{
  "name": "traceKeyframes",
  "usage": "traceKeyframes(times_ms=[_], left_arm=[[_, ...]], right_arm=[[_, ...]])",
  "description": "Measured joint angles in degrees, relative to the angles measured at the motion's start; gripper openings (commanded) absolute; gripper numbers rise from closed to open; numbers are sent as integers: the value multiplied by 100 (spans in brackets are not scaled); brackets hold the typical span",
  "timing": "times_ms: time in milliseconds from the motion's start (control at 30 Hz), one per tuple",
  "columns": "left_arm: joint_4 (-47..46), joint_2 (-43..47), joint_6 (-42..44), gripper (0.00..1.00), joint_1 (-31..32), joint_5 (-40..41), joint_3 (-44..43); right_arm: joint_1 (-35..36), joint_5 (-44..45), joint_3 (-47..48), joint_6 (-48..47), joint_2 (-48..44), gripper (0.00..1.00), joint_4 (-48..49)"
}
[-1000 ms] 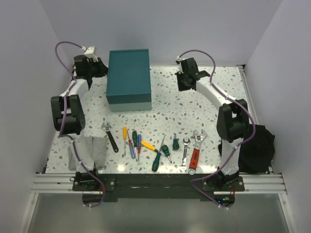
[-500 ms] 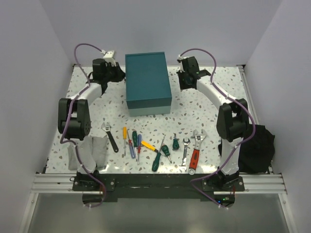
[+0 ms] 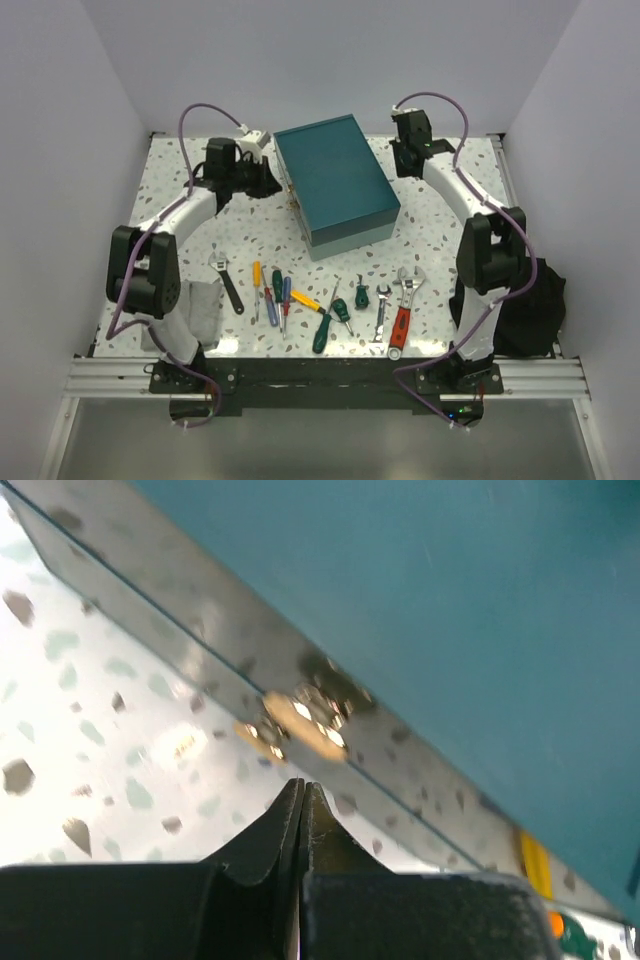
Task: Sort the tools into containers
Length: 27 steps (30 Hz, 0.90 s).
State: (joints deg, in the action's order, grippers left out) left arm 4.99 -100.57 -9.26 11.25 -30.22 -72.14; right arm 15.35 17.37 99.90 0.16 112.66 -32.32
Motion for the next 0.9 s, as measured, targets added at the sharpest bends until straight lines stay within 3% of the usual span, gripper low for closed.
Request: traceKeyframes(times_ms=[133,233,333,367,433,600,733,900], left_arm=[[507,404,514,0,2,-127,389],[691,638,789,0,-79,-210,614],[713,758,918,21,-236,-278,737],[702,765,940,33,-293,-315,756],[636,758,898,42,-407,-481,822],[317,588,527,46,-638,-1156,863],[-341,291,11,55,-761,-1711,863],[-1067,-151,-699,52,-774,-2068,815]], right_arm=[[-9,87,-435,-321,-876,0,-48],[-11,-428,-975,-638,-1915,0,-57],[-9,-1220,-1635,-981,-3010,0,-92],[-4,-1484,-1836,-1082,-3292,0,-122],[-4,-2090,-2151,-1266,-3646,0,-232],[15,-3123,-2597,-1537,-3539,0,-509],[37,-3499,-2796,-1657,-3276,0,-671],[63,-3768,-2789,-1770,-3226,0,-704]])
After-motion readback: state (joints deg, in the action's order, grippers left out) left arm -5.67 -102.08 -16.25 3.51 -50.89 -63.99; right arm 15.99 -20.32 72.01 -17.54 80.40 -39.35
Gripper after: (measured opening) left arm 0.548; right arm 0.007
